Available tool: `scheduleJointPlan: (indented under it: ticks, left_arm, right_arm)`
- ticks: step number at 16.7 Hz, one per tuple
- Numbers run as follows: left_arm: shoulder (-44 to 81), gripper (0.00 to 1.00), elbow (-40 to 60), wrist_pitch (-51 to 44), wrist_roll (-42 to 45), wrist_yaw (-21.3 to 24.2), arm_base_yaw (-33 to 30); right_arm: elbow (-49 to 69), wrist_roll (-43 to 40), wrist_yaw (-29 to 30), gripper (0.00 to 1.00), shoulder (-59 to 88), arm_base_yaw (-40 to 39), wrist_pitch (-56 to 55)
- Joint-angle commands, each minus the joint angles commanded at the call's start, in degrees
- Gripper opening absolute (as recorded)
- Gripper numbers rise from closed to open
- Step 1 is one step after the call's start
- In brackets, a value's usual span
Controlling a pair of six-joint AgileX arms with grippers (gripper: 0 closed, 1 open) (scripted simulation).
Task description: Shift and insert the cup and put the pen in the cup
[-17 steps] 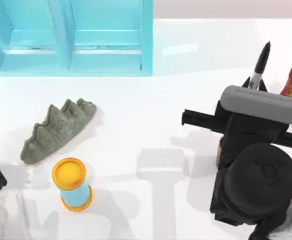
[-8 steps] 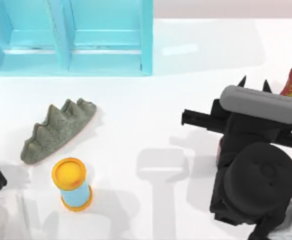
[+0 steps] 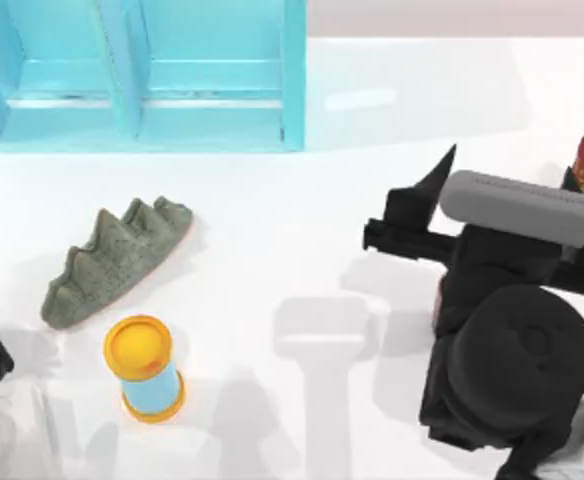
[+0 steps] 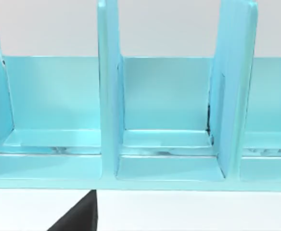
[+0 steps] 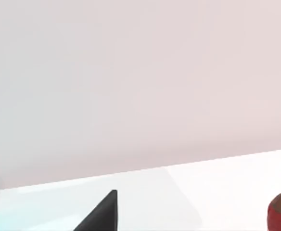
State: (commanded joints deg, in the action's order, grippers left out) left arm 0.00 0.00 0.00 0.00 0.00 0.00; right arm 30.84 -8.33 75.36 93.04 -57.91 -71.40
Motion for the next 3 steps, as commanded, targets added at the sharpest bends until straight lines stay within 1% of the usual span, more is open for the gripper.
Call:
scheduleJointPlan:
  ticks: [3]
  left_arm:
    - [0.00, 1.00, 0.00, 0.00, 0.00, 0.00, 0.00]
  right_arm:
    - [0.00, 0.00, 0.00, 1.00, 0.00, 0.00, 0.00]
